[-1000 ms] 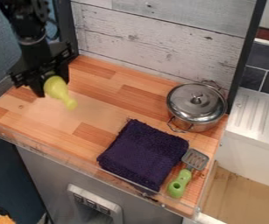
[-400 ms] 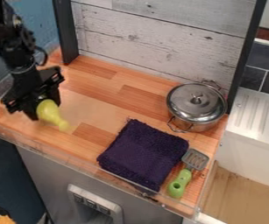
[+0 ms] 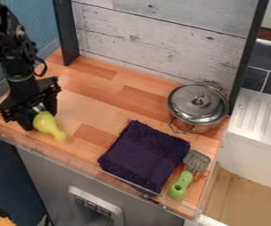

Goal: Move the yellow bottle to the bottom left of the table

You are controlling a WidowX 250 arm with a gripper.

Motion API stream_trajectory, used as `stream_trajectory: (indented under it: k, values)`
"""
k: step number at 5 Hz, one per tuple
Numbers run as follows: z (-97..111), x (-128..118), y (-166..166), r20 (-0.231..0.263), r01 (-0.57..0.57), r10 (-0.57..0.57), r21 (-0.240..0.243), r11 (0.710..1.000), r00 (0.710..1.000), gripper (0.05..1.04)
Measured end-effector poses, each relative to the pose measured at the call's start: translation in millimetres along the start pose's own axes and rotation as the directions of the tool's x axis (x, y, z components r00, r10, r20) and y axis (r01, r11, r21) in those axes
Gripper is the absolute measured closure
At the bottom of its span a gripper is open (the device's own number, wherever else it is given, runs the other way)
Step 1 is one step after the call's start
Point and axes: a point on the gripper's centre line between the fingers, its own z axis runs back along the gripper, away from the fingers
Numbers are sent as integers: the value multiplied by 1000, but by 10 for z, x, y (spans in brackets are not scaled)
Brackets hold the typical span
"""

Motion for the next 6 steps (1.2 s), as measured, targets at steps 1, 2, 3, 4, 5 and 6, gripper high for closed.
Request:
stream_trajectory:
  k: [1,2,3,4,5,6]
  values:
    - [-4,-11,34,1,7,-7,35,999,1000,75]
    - [103,18,-4,53,28,-31,55,998,998,81]
    - [355,76,-21,97,9,-12,36,999,995,83]
    - [537,58,-40,90,-12,11,5,1000,996,83]
    - [753,86,-120,111,-9,16,-59,998,994,84]
    - [764,90,-128,113,-2,9,-61,998,994,83]
